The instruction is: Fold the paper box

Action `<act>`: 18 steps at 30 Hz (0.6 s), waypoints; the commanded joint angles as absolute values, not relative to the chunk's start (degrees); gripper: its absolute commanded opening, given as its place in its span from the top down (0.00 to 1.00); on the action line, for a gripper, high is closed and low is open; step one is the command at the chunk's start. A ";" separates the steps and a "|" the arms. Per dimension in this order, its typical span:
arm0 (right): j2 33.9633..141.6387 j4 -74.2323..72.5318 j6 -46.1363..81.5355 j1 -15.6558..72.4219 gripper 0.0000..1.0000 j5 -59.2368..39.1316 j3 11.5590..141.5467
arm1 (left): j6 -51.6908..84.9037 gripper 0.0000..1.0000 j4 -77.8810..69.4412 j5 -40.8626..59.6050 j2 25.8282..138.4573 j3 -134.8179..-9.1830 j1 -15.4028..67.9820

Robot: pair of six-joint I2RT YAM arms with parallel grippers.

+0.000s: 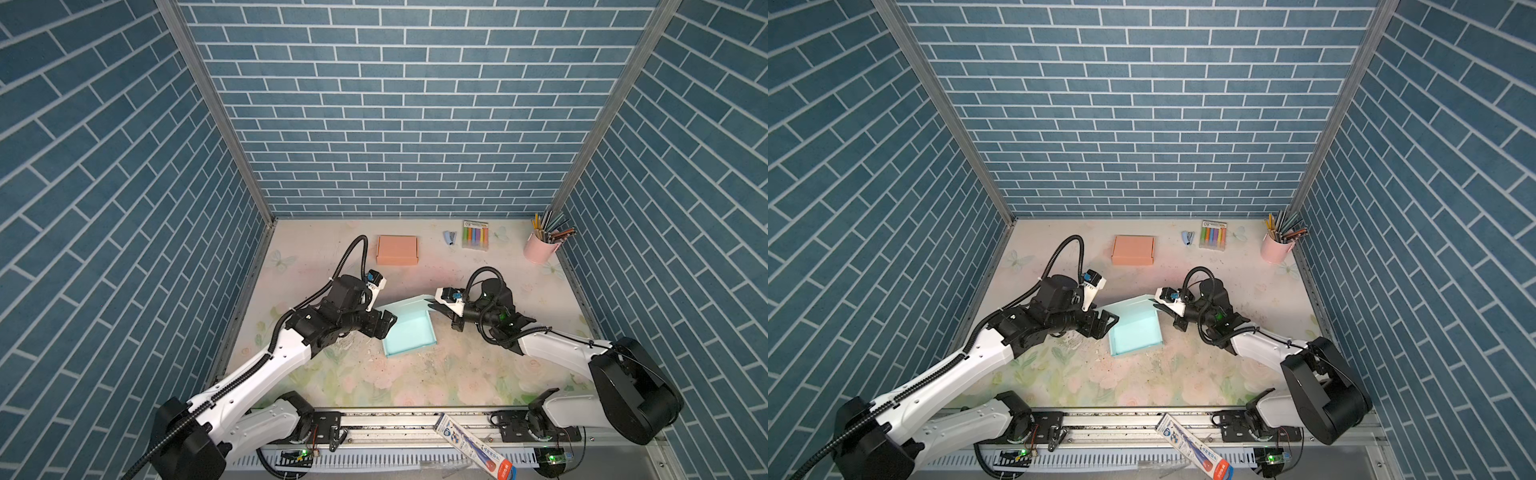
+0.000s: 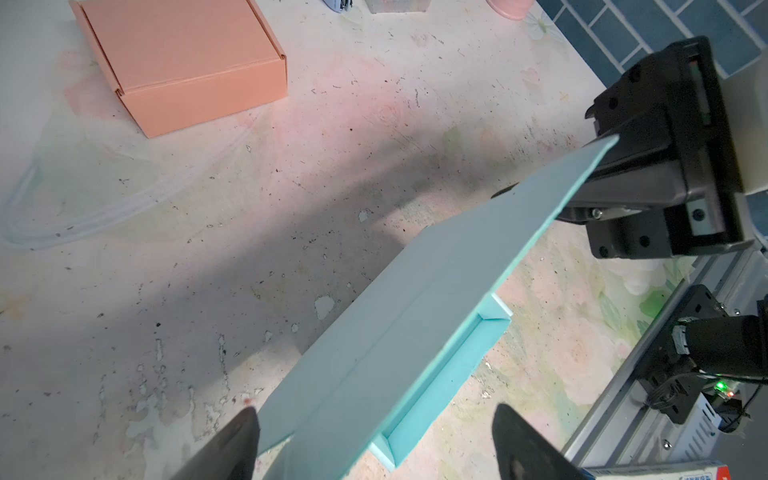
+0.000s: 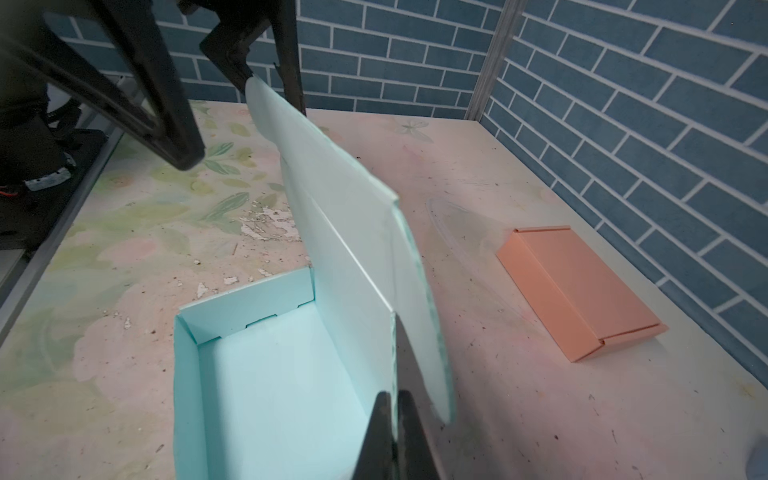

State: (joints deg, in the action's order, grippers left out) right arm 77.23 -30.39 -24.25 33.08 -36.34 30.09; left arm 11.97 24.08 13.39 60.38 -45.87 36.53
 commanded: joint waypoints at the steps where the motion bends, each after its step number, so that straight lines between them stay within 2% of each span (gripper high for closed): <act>1: 76.41 -30.01 -23.34 31.88 1.00 -34.81 29.97 | 12.94 0.12 13.97 15.24 60.19 -44.39 35.76; 10: 78.38 -28.39 -22.22 29.92 1.00 -33.05 31.16 | 11.99 0.12 5.65 20.33 68.21 -43.42 30.99; 18: 78.82 -29.28 -20.31 27.78 1.00 -33.36 31.06 | 12.35 0.12 3.70 21.36 66.30 -39.44 30.94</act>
